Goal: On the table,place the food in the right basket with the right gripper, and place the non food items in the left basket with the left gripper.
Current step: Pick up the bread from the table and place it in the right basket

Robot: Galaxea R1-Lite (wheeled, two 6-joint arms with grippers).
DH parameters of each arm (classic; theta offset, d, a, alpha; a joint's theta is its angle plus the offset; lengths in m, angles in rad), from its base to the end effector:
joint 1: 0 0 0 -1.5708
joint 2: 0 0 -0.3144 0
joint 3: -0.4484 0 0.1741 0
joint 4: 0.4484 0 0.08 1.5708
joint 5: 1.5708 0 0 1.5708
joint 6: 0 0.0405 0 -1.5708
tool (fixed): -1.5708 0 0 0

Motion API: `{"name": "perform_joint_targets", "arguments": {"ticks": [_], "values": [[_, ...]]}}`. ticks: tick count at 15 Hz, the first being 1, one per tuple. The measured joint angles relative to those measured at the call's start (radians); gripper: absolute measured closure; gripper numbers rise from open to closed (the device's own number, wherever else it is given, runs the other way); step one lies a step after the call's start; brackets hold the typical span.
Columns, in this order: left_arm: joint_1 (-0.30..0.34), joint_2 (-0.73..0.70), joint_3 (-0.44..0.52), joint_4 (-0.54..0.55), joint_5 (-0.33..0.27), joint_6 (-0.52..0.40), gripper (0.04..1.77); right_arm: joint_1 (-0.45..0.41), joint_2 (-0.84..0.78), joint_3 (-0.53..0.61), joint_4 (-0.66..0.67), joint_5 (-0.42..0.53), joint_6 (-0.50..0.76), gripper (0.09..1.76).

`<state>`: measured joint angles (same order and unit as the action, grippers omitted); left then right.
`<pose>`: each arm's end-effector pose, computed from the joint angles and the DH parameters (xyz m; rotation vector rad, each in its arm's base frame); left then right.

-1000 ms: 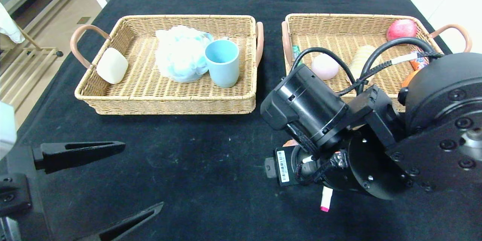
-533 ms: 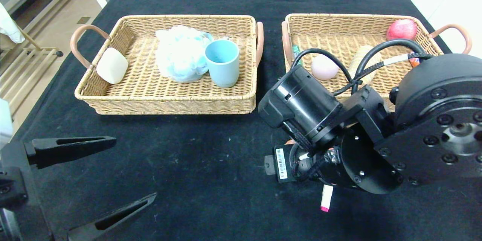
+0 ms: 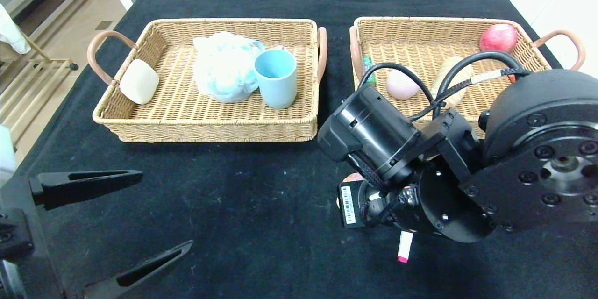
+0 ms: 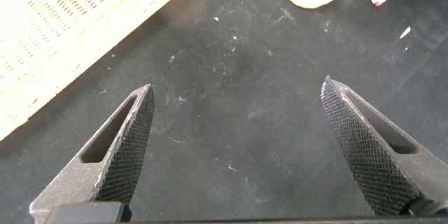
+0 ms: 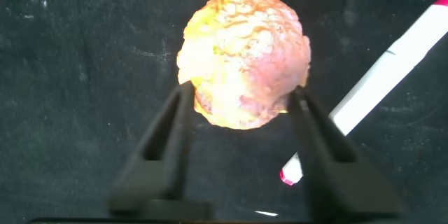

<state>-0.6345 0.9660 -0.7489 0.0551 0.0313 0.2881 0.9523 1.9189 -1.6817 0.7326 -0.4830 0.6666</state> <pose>0.0867 -0.0623 0.2662 0.3680 0.1734 -0.6342 0.2142 0.2686 0.2365 -0.0168 0.8221 0.1637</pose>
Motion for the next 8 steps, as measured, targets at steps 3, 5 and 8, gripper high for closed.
{"name": "perform_joint_targets", "arguments": {"ticks": [3, 5, 8], "values": [[0.002, 0.0, 0.002, 0.0, 0.0, 0.0, 0.09, 0.001, 0.002, 0.004, -0.003, 0.002, 0.0, 1.22], [0.003, 0.0, 0.003, 0.0, 0.0, 0.0, 0.09, 0.0, 0.002, 0.007, -0.003, 0.003, 0.0, 1.22], [0.003, 0.001, 0.004, 0.0, 0.0, 0.0, 0.09, 0.0, 0.003, 0.009, -0.003, 0.004, 0.0, 1.22]]}}
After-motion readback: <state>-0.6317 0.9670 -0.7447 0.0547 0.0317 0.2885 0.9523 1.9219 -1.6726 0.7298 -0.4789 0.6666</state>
